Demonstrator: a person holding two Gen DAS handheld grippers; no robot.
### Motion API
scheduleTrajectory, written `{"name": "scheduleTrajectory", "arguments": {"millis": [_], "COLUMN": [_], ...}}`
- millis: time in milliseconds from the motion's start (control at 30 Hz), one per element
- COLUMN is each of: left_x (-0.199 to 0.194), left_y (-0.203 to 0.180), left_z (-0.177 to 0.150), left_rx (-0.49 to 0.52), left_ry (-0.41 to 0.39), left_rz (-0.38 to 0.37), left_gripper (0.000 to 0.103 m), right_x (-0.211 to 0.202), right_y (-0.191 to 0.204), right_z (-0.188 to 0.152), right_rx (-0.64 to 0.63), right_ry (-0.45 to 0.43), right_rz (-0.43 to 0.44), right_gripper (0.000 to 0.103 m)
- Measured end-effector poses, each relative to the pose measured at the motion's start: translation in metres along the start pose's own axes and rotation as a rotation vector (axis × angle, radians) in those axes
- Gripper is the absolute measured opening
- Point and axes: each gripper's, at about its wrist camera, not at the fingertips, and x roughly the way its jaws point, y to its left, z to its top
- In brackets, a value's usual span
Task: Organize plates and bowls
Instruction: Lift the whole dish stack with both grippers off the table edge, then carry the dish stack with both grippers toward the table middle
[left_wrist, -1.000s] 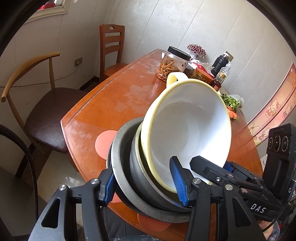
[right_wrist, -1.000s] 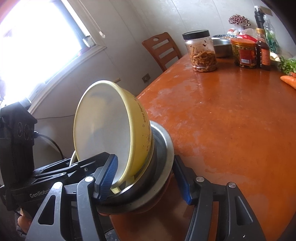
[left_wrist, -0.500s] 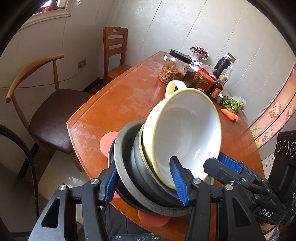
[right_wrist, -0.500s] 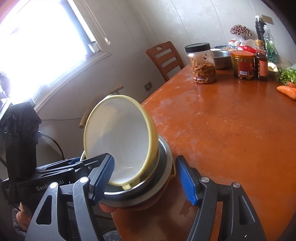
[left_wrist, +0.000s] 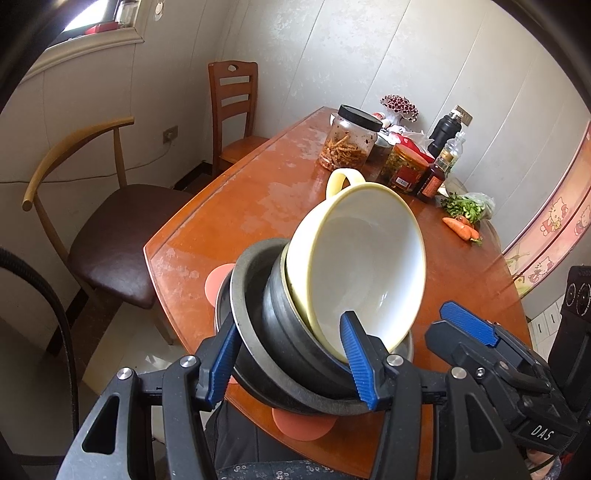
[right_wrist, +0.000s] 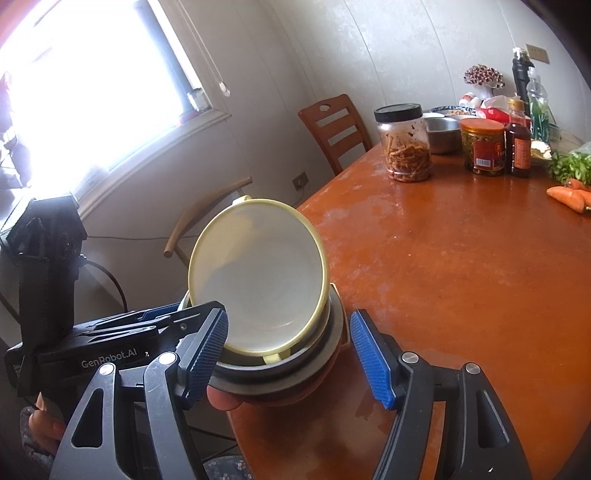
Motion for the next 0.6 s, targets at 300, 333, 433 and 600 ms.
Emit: {"name": "scheduleTrajectory", "arguments": {"millis": [300, 333, 433, 600], "left_x": [-0.013, -0.015, -0.019, -0.032], "left_y": [-0.001, -0.002, -0.005, -0.011], "left_z": [0.0, 0.0, -0.001, -0.007], "left_rx": [-0.011, -0.008, 0.006, 0.033], "left_ry": [-0.061, -0.066, -0.072, -0.101], "left_rz": [0.013, 0.018, 0.02, 0.037], "left_gripper": [0.063, 0.063, 0.063, 0.064], "right_x": [-0.018, -0.019, -0.023, -0.028], "right_y": [0.001, 0.001, 0.002, 0.006], "right_z": [-0.003, -0.003, -0.004, -0.005], "right_rx": [-0.011, -0.014, -0.02, -0.035], "right_ry": [-0.025, -0.028, -0.032, -0.04], "right_rz": [-0.007, -0.008, -0.013, -0.016], "right_gripper": [0.071, 0.071, 0.071, 0.072]}}
